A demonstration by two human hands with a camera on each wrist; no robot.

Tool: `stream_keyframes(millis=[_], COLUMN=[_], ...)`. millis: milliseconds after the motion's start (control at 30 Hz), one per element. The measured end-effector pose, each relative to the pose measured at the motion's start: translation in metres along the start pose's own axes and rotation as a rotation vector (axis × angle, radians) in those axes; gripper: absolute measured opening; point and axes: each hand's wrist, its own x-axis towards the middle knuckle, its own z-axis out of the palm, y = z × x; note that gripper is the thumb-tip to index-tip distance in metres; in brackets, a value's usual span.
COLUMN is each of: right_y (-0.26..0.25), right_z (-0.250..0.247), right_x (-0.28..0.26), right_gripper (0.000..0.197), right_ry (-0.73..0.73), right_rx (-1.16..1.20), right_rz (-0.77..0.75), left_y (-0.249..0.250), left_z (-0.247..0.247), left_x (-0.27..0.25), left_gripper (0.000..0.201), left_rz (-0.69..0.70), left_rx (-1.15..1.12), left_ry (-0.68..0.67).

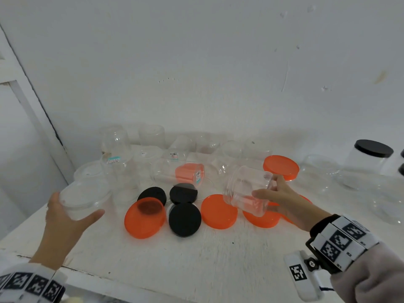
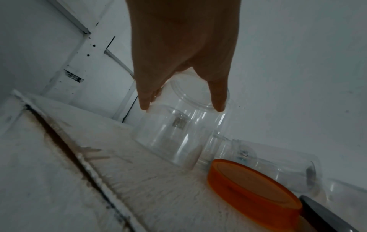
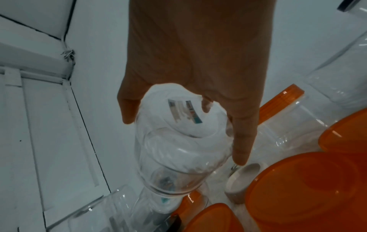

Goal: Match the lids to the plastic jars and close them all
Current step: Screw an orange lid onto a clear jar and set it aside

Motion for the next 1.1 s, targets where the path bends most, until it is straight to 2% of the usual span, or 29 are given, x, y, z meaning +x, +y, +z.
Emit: stream_keyframes(millis=[100, 233, 267, 333, 400, 433, 500, 567, 733, 967, 1100], right_y=[0.008, 0.015, 0.016, 0.017, 0.019, 0.020, 0.021, 0.022, 0.025, 0.035, 0.039], right_z=[-0.006, -0.012, -0.013, -0.015, -0.016, -0.016, -0.016, -0.015, -0.014, -0.014, -0.014], right_x=[-0.007, -0.014, -0.016, -0.018, -0.019, -0.020, -0.024, -0.028, -0.036, -0.046, -0.047], right_gripper=[0.103, 0.103, 0.101, 0.095, 0.091, 0.092, 0.095, 0.093, 0.087, 0.080, 0.086], right_ry=[-0.019, -0.022, -0.022, -0.017, 0.012, 0.028, 0.034, 0.015, -0.047, -0.089, -0.079], right_rx=[0.062, 0.149, 0.155, 0.161, 0.151, 0.135, 0.103, 0.089, 0.009, -0.101, -0.105], right_rz=[0.013, 0.057, 0.066, 0.078, 0.080, 0.076, 0.071, 0.089, 0.189, 0.192, 0.194], left_y=[0.008, 0.024, 0.028, 0.039, 0.051, 0.055, 0.060, 0.062, 0.061, 0.064, 0.066], left_z=[0.004, 0.012, 0.015, 0.025, 0.040, 0.048, 0.067, 0.083, 0.108, 0.115, 0.116], left_x=[0.001, -0.006, -0.008, -0.017, -0.027, -0.031, -0.037, -0.037, -0.030, -0.030, -0.029], left_gripper=[0.111, 0.111, 0.108, 0.097, 0.081, 0.074, 0.065, 0.064, 0.084, 0.092, 0.090], left_rz=[0.009, 0.063, 0.128, 0.357, 0.531, 0.561, 0.531, 0.435, 0.164, 0.027, -0.003], left_rx=[0.117, 0.289, 0.307, 0.333, 0.353, 0.354, 0.366, 0.399, 0.555, 0.727, 0.742], left_ry=[0.055, 0.099, 0.121, 0.149, 0.090, 0.026, -0.140, -0.303, -0.543, -0.603, -0.603])
